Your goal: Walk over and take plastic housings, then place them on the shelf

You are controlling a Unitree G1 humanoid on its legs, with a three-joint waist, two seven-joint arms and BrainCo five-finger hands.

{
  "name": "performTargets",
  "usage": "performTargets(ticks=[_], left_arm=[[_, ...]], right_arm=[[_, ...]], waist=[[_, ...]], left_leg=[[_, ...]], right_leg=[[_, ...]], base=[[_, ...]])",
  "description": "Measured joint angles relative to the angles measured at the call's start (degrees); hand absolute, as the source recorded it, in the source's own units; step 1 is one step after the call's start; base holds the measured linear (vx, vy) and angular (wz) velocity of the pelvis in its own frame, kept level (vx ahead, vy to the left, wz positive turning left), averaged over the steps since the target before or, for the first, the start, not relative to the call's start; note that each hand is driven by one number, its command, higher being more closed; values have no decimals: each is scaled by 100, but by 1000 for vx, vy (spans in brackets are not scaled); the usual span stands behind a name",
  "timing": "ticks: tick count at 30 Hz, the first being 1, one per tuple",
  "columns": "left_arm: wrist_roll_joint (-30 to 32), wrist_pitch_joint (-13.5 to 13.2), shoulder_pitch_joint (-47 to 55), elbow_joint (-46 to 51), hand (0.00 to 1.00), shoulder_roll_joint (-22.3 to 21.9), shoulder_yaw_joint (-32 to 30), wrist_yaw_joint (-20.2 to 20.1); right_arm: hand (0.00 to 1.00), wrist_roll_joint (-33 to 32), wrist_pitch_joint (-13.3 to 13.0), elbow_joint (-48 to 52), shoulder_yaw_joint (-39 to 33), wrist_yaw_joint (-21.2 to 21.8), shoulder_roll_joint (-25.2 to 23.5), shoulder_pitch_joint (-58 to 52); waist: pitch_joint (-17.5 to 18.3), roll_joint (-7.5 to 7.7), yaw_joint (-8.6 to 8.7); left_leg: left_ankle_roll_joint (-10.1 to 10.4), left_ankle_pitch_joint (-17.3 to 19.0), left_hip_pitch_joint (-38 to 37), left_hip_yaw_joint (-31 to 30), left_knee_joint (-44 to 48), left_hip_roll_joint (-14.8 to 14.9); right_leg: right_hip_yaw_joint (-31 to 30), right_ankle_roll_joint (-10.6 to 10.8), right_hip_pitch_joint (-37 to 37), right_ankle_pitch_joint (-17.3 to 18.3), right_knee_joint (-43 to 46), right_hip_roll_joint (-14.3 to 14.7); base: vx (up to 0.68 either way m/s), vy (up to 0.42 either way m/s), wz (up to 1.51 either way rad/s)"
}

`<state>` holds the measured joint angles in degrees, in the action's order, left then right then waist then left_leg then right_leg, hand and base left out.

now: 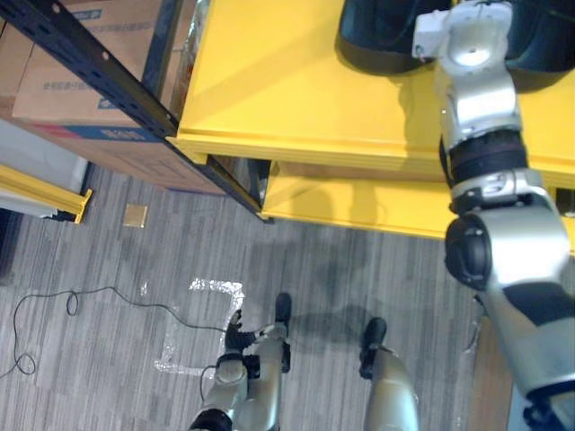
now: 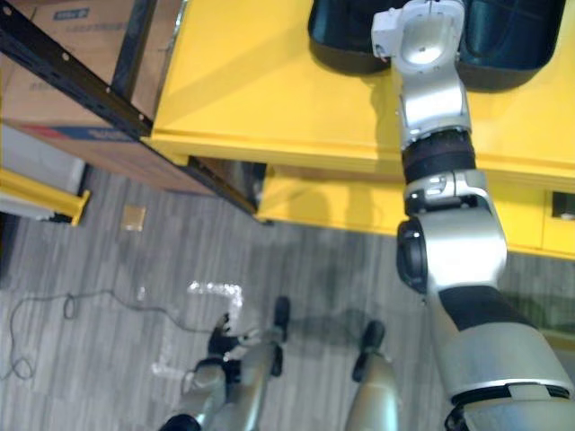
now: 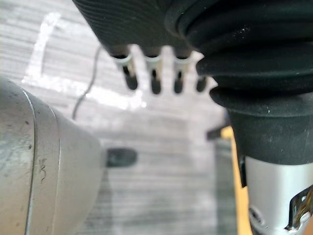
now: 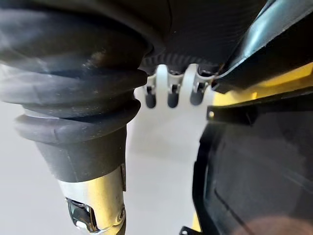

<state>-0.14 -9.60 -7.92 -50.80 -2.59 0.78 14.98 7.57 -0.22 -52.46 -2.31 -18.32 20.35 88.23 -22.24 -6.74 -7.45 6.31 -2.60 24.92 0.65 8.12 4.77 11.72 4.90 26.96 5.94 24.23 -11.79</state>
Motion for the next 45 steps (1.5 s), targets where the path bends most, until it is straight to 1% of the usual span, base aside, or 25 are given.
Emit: performTargets(ticks=[3,11,20,38,45], left_arm=[[0,0,0,1,0,0,0,-2],[0,0,2,2,0,0,0,-6],[0,1,4,5,0,0,0,-8],[1,2,3,6,0,0,0,-10],[3,1,3,5,0,0,0,-19]], right_arm=[[0,2,2,-45,-3,63,0,0],[0,27,18,-117,-99,66,-2,-2],[0,226,61,-241,-276,42,0,-29],[0,228,55,-239,-253,68,-6,-188],[0,229,49,-239,-58,122,-45,-206]], waist=[[0,0,0],[0,0,-3],[0,0,-1],[0,0,-6],[0,0,-1]], left_leg=[[0,0,2,-1,0,0],[0,-2,6,-6,-2,-3],[2,-57,-7,-21,-72,-6],[2,-59,-11,-19,-77,-7],[2,-59,-12,-17,-79,-6]], right_leg=[[5,0,0,0,0,-1],[18,0,0,1,4,-6],[50,-4,0,3,12,-14],[50,-7,0,5,14,-15],[50,-7,0,5,14,-14]], base=[[0,0,0],[0,0,0],[0,0,1],[0,0,0],[0,0,0]])
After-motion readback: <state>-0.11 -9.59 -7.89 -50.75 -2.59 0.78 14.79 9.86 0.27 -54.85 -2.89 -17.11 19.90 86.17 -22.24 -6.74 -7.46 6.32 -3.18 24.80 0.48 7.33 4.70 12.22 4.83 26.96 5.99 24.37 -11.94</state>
